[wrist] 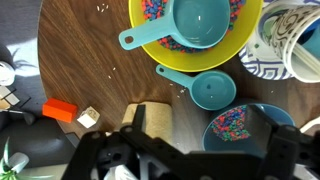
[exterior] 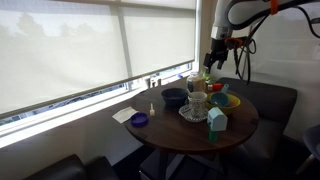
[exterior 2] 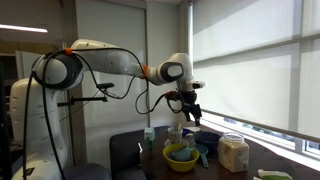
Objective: Put the white block inside the bowl
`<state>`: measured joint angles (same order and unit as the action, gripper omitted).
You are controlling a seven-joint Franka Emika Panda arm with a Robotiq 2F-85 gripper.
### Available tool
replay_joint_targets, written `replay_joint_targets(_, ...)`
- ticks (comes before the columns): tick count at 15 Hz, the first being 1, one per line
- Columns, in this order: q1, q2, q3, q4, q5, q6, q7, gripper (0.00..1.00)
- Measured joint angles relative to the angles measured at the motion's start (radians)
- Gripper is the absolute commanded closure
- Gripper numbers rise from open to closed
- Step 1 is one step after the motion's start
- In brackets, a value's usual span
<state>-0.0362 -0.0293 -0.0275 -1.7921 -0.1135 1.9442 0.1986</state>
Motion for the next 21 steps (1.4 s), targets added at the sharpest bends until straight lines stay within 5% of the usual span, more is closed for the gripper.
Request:
replay_joint_targets(6,-0.103,0.062,-0.112,0.054,0.013,0.003,0.065,0.00)
replay_joint_targets(15,-0.222,0.261,-0.165,0.199,0.128,-0.101,-0.552,0.00)
replay_joint_targets(21,-0.236,0.343,-0.164,0.307,0.135,-0.189,-0.637,0.00)
